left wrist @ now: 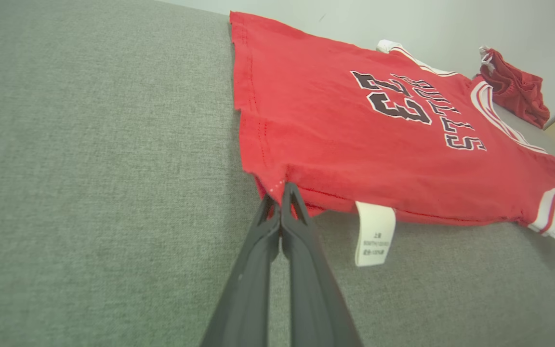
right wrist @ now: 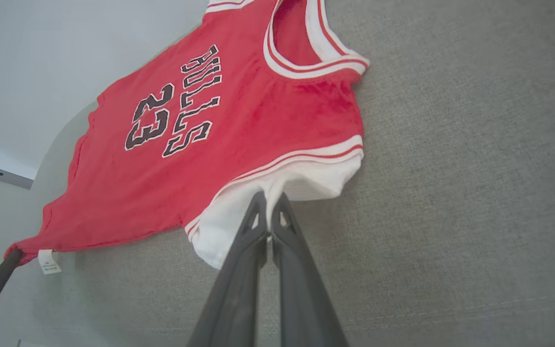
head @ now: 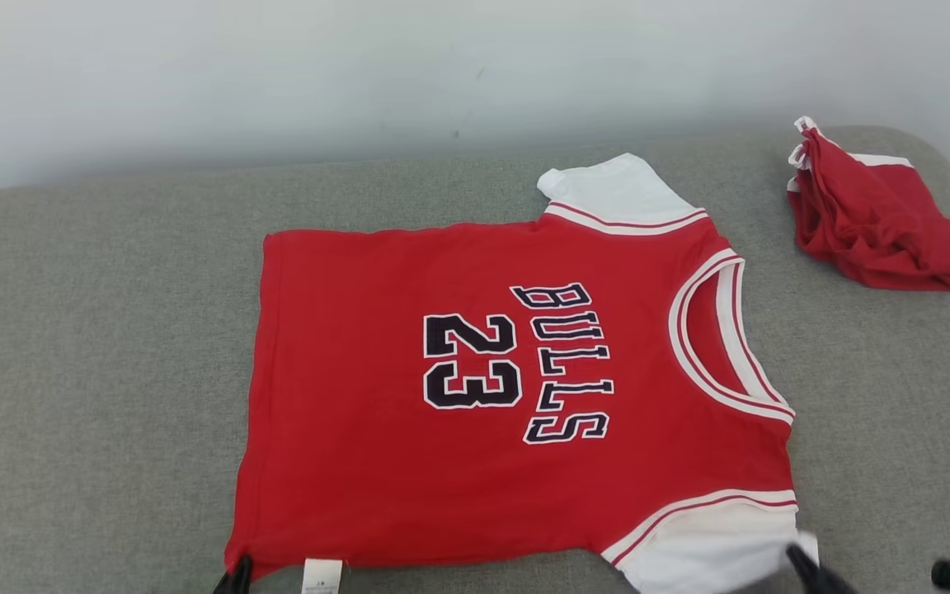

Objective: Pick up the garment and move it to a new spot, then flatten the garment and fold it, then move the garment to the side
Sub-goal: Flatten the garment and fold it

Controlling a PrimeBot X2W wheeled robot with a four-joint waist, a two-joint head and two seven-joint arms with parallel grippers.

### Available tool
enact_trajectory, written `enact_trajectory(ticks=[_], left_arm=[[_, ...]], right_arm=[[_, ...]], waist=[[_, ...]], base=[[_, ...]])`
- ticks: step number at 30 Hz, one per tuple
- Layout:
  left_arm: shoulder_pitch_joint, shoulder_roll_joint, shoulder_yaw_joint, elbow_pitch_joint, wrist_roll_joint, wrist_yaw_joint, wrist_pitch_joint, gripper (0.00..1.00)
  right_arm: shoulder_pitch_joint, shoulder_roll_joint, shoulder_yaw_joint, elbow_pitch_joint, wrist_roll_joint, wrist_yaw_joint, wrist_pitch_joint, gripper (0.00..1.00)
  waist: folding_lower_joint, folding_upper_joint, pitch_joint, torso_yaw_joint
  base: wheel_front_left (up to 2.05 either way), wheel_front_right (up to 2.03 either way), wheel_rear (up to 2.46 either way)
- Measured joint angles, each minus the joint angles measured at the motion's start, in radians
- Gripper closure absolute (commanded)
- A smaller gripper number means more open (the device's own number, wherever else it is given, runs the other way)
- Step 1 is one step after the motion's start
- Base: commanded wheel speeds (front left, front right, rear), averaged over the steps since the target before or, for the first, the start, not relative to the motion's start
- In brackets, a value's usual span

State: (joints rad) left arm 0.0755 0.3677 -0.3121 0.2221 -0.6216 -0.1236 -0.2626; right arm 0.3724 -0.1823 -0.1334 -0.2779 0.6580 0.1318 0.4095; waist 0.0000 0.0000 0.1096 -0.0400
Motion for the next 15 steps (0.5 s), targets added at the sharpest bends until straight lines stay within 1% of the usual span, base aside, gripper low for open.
enact_trajectory(ticks=[7,15], left_arm=[[-0.067,-0.001,-0.014,-0.022,0.029,-0.002,0.000,1.00],[-0.201,0.012,-0.058,0.020,0.025,-0.007,0.000,1.00]], right_arm=[[-0.174,-0.030,-0.009,0.057,0.027,0.000,0.005,1.00],[-0.407,-0.079,0.011,0.175,0.038,0.000,0.036,1.00]], waist=[[0.0001,0.0000,0.011,0.010],[0.0001,0.0001,0.036,0.032]], base=[[0.00,0.00,0.00],[0.00,0.00,0.00]])
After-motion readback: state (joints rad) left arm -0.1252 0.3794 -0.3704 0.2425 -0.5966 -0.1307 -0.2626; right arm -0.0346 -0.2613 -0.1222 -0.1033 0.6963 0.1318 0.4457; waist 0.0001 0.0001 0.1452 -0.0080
